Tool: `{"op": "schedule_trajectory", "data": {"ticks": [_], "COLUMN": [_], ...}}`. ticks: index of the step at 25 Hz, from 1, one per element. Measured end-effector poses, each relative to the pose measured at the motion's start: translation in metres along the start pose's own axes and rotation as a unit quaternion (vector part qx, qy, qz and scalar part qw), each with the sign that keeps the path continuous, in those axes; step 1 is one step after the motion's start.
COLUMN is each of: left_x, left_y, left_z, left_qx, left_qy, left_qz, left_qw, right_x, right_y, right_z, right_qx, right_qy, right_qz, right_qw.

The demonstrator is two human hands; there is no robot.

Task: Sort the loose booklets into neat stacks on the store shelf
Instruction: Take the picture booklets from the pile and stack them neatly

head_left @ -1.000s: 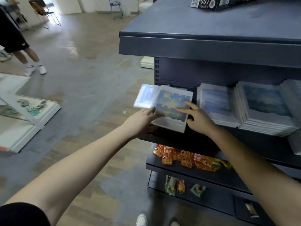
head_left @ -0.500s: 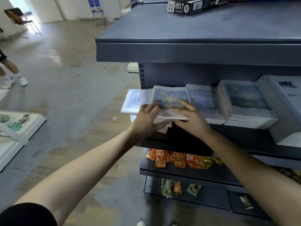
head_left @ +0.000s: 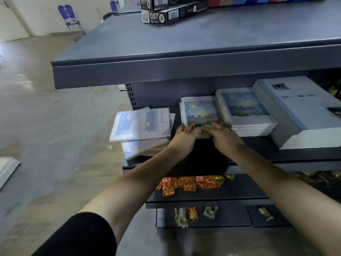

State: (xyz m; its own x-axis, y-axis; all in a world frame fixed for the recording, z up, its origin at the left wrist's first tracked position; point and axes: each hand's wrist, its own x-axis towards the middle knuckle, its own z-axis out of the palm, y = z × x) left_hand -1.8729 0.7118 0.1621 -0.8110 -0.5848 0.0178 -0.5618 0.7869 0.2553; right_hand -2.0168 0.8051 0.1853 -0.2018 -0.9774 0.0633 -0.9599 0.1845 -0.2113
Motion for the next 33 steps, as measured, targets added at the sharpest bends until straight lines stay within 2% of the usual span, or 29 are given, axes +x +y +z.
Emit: {"op": "schedule_trajectory", "data": {"ticks": [3, 5, 10, 14, 16, 18, 22, 25, 27, 30, 33], "left_x": [0.011, 0.013, 0.021, 0.022, 0.012, -0.006, -0.05, -0.078, -0.093, -0.112, -0.123], "left_y": [0.008, 0.013, 0.01, 0.005, -0.006, -0.026, -0.085, -0.13, -0.15, -0.165, -0.172], "left_z": [-0.001, -0.008, -0.017, -0.032, -0.044, -0.056, -0.066, -0.068, -0.069, -0.067, -0.066], "left_qx": [-0.015, 0.008, 0.048, 0.079, 0.101, 0.105, 0.104, 0.098, 0.044, 0.017, 0.016], "left_qy": [-0.026, -0.048, -0.071, -0.109, -0.09, -0.051, -0.031, -0.045, -0.059, -0.047, 0.011], "left_qz": [-0.038, -0.054, -0.031, -0.012, 0.008, 0.009, -0.083, -0.176, -0.217, -0.185, -0.159], "left_qw": [0.999, 0.997, 0.996, 0.991, 0.991, 0.993, 0.991, 0.978, 0.973, 0.982, 0.987], "right_x": [0.009, 0.012, 0.019, 0.027, 0.025, 0.025, 0.039, 0.05, 0.058, 0.071, 0.077], "right_y": [-0.007, -0.012, -0.016, -0.033, -0.048, -0.065, -0.113, -0.149, -0.172, -0.201, -0.215], "right_z": [-0.006, -0.002, -0.007, -0.004, 0.005, 0.009, 0.018, 0.028, 0.036, 0.049, 0.055], "right_qx": [0.028, 0.007, -0.002, -0.045, -0.037, -0.039, -0.009, 0.012, 0.002, -0.056, -0.114], "right_qy": [-0.019, -0.037, -0.047, -0.066, -0.026, 0.02, 0.05, 0.029, -0.024, -0.096, -0.079], "right_qz": [0.024, 0.04, 0.065, 0.128, 0.103, 0.041, -0.046, -0.08, -0.097, -0.07, -0.067], "right_qw": [0.999, 0.999, 0.997, 0.989, 0.994, 0.998, 0.998, 0.996, 0.995, 0.991, 0.988]}}
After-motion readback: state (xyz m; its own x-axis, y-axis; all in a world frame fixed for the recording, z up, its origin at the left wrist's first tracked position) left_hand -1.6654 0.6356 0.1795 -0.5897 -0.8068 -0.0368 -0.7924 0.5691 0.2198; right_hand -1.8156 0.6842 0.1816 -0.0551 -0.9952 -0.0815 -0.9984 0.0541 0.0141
